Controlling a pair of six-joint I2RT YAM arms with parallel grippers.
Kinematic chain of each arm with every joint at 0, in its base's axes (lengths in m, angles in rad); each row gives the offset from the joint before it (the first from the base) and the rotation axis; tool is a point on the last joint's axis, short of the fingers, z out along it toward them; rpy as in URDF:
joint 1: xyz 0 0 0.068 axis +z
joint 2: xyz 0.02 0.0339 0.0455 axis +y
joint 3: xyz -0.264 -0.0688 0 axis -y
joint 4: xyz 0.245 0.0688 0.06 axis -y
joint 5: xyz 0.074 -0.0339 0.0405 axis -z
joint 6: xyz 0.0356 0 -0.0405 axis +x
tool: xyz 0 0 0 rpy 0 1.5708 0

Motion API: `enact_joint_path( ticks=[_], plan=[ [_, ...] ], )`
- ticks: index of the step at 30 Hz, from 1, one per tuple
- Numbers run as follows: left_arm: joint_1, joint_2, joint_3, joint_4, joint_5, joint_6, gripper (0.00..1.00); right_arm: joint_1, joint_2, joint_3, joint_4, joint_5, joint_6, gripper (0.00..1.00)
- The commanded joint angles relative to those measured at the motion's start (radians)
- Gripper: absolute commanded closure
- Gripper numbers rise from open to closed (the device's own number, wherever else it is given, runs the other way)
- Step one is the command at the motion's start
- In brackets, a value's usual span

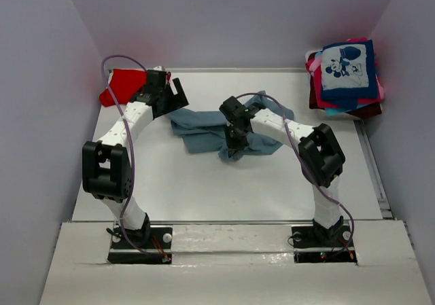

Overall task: Fold and stack the t-shirts
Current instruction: Flatten out the tshirt

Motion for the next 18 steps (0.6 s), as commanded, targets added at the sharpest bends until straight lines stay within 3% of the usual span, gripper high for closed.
enact_joint_path(
  ticks=[1, 5, 8, 13, 18],
  plan=[
    [0.002, -0.055, -0.027, 0.009, 0.008, 0.023, 0.01, 0.009, -0.114, 0.139, -0.086, 0.057, -0.001, 0.93],
    [0.002, -0.082, -0.047, 0.008, 0.018, 0.018, 0.02, 0.009, -0.131, 0.339, -0.2, 0.121, -0.01, 0.93],
    [0.002, -0.104, -0.062, -0.008, 0.037, 0.018, 0.04, -0.002, -0.087, 0.476, -0.284, 0.21, -0.018, 0.93],
    [-0.007, -0.154, -0.114, -0.047, 0.052, 0.03, 0.08, -0.073, 0.019, 0.726, -0.353, 0.234, -0.03, 0.93],
    [-0.025, -0.202, -0.171, -0.096, 0.058, 0.047, 0.21, -0.159, 0.076, 0.815, -0.356, 0.21, -0.045, 0.93]
  ],
)
